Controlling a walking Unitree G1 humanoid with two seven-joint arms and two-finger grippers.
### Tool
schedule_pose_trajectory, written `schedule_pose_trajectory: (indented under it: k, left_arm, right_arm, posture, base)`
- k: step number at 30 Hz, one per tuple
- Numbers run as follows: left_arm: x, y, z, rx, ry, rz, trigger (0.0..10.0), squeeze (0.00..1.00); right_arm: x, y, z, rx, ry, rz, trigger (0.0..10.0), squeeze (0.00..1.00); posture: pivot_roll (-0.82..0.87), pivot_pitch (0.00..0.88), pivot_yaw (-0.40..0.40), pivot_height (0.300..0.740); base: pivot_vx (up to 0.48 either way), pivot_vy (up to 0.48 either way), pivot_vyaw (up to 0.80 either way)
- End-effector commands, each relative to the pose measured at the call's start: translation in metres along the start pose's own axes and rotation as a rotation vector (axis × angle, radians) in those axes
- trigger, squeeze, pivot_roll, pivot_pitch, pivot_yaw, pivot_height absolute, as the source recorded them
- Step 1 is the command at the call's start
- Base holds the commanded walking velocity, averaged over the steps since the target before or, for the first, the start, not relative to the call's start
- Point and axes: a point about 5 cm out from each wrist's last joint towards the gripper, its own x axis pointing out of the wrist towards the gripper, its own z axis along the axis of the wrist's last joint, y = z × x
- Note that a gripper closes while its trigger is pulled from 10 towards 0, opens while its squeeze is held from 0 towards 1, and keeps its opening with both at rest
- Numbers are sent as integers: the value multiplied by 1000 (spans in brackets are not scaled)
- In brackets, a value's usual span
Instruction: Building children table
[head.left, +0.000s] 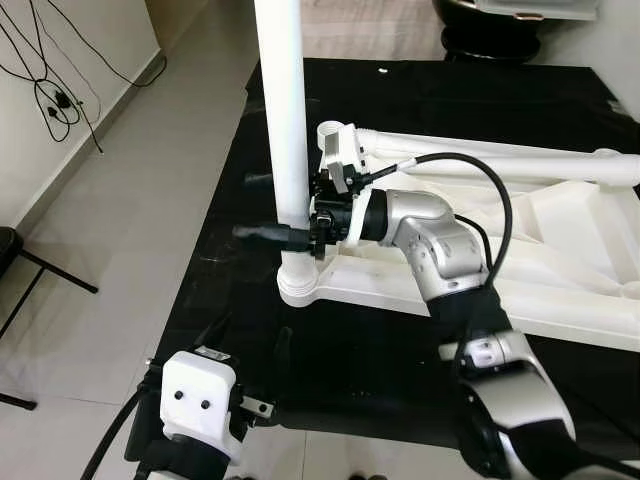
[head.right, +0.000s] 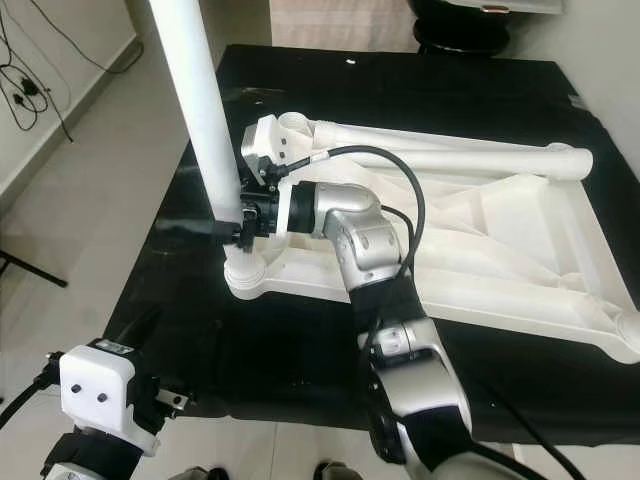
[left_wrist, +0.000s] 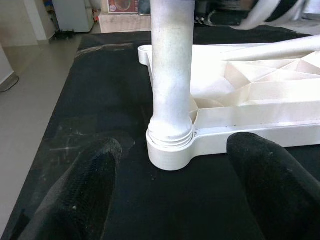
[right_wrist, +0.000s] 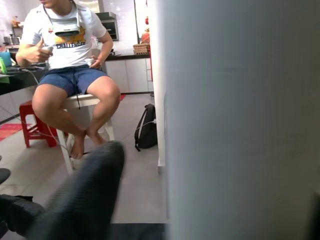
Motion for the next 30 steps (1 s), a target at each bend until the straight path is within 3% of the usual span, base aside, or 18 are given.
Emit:
schedule_pose_trajectory:
  k: [1,11,14,16,17,18,19,20,21,22,24,25,27,30]
  left_arm:
    - [-2,0,-3,-7,17,10,10000,0]
    - [-2,-1,-3,-8,18,14,10000,0]
    - [-2,-1,-3,-9,18,15,10000,0]
    - [-2,-1,-3,-12,16,16,10000,0]
    - [-2,-1,-3,-12,16,16,10000,0]
    - [-2,-1,-3,-12,17,15,10000,0]
    - [-2,-1,-3,-11,16,13,10000,0]
    - [-2,-1,-3,-11,16,13,10000,0]
    - [-1,-1,-4,-10,16,12,10000,0]
    - [-1,-1,-3,-8,13,14,10000,0]
    - [-1,-1,-3,-8,13,14,10000,0]
    - [0,0,-3,-7,12,17,10000,0]
    - [0,0,-4,-7,10,20,10000,0]
    - [1,0,-5,-6,10,23,10000,0]
  right_arm:
    - [13,4,5,-5,-37,111,0,0]
    - [13,-1,3,3,-38,154,0,0]
    - [10,-3,0,-12,-31,97,0,0]
    - [2,-2,-9,-11,-11,-31,0,0]
    - [2,-2,-9,-11,-11,-31,0,0]
    - [-2,2,-20,36,13,-169,0,0]
    - [-9,3,-37,54,84,-503,0,0]
    - [-9,3,-37,54,84,-503,0,0]
    - [-18,5,-47,55,135,-752,0,0]
    - [-27,24,-60,67,204,-910,0,0]
    - [-27,24,-60,67,204,-910,0,0]
    - [-28,42,-65,64,234,-957,0,0]
    - [-22,48,-68,76,231,-938,0,0]
    - [-14,45,-70,88,215,-917,0,0]
  posture:
    - [114,185,-52,740]
    - [113,188,-55,740]
    - [109,192,-57,740]
    - [97,192,-63,740]
    - [97,192,-63,740]
    - [91,197,-79,740]
    - [111,192,-95,740]
    - [111,192,-95,740]
    - [113,192,-96,740]
    - [105,192,-94,740]
    - [105,192,-94,740]
    - [103,194,-83,740]
    - [99,170,-77,740]
    - [106,168,-80,740]
  base:
    - [0,0,0]
    - [0,0,0]
    - [0,0,0]
    - [0,0,0]
    - [0,0,0]
    - [0,0,0]
    - [0,0,0]
    - [0,0,0]
    - [0,0,0]
    - [0,0,0]
    - [0,0,0]
    - [0,0,0]
    - [0,0,0]
    - [0,0,0]
